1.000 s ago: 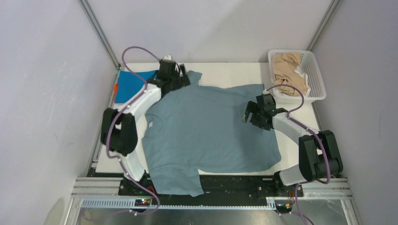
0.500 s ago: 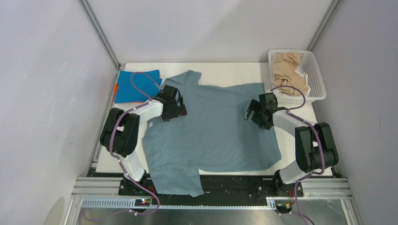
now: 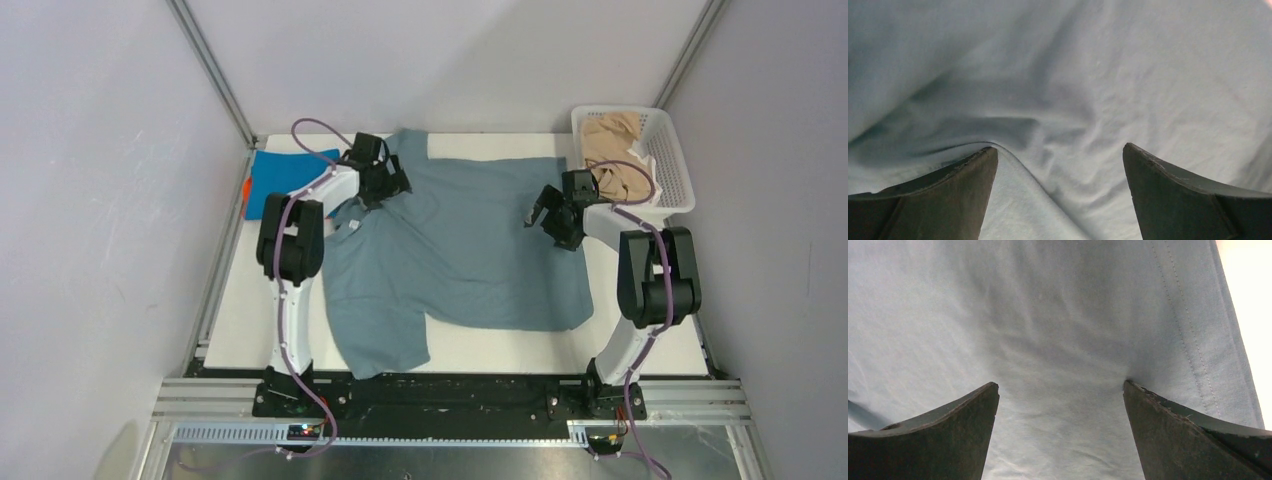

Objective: Fold and stack the t-shirts
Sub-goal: Flatten out the tshirt, then grab the side of the flattened tshirt closest away from the robot with both arms

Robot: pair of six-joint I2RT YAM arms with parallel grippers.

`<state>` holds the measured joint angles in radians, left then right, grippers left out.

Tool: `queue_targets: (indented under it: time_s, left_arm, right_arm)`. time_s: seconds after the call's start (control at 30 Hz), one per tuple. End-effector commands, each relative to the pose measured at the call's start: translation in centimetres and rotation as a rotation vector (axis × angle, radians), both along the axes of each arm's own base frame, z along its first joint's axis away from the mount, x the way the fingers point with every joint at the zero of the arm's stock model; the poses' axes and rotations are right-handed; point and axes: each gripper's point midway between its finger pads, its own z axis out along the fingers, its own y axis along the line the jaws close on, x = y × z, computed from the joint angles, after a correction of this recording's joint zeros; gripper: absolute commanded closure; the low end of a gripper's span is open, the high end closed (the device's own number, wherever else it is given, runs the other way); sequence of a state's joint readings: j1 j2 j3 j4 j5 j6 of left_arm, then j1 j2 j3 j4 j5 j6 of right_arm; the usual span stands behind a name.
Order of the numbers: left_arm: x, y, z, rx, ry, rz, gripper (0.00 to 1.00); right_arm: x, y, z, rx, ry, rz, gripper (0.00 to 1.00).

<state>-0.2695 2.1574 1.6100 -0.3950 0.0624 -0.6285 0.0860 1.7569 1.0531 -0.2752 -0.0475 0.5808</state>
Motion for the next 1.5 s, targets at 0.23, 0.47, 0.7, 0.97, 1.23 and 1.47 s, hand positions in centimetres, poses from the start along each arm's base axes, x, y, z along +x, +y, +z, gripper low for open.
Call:
queue_targets:
  time_s: [0.23, 0.47, 0.7, 0.97, 1.23, 1.47]
  left_arm:
    - [8.3, -2.4, 2.9, -0.101, -0.069, -0.037, 0.0]
    - [4.2, -1.5, 12.4, -0.025, -0.204, -0.063, 0.0]
    - [-6.1, 1.3, 16.0, 0.112, -0.244, -0.014, 0.0]
    - [-22.2, 3.1, 8.9, 0.228, -0.137, 0.028, 0.0]
    - [-33.8, 7.6, 1.6, 0.281, 0.07, 0.058, 0.0]
    - [-37.6, 7.9, -1.1, 0.253, 0.177, 0.009, 0.03]
  right_arm:
    - [4.7, -2.3, 2.5, -0.11, -0.066, -0.014, 0.0]
    - [2.6, 0.5, 7.8, -0.154, -0.136, 0.088, 0.0]
    - [-3.2, 2.7, 10.0, -0.165, -0.163, 0.117, 0.01]
    - [-10.8, -0.2, 8.7, -0.091, -0.206, -0.01, 0.01]
    - [-13.7, -3.2, 10.0, -0.001, -0.363, -0.134, 0.01]
    - [-14.4, -4.1, 9.4, -0.031, -0.348, -0.158, 0.0]
